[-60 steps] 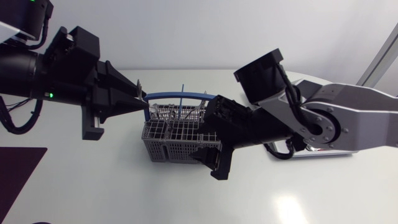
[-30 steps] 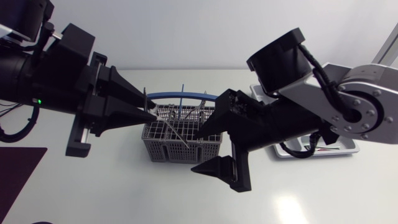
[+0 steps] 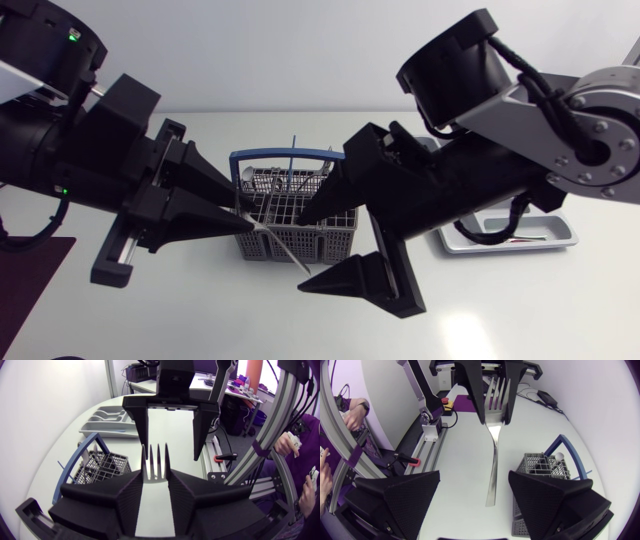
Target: Unload the cutlery basket into the drawer organizer.
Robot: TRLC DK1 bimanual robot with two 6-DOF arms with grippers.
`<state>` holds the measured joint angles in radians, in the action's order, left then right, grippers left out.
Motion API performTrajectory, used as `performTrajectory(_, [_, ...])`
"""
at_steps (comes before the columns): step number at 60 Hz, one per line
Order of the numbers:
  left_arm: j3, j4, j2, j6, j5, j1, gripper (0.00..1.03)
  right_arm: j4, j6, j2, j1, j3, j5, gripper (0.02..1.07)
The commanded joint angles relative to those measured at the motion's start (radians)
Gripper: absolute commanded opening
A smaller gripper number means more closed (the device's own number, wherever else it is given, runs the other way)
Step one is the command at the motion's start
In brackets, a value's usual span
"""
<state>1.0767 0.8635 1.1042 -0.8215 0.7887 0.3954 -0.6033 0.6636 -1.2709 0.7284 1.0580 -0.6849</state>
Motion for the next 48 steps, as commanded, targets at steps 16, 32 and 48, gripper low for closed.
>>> performTrajectory(16, [-0.049, 0.022, 0.006, -0.051, 0.075, 0.0, 0.06, -0.027, -0.009, -0.111, 0.052, 0.092, -0.038, 0.99])
performTrajectory(32, [-0.063, 0.025, 0.005, -0.062, 0.095, -0.01, 0.06, -0.027, -0.03, -0.165, 0.065, 0.115, -0.061, 0.85])
performTrajectory(48, [-0.058, 0.037, 0.0, -0.062, 0.103, -0.009, 0.06, -0.026, -0.029, -0.165, 0.066, 0.117, -0.065, 0.63])
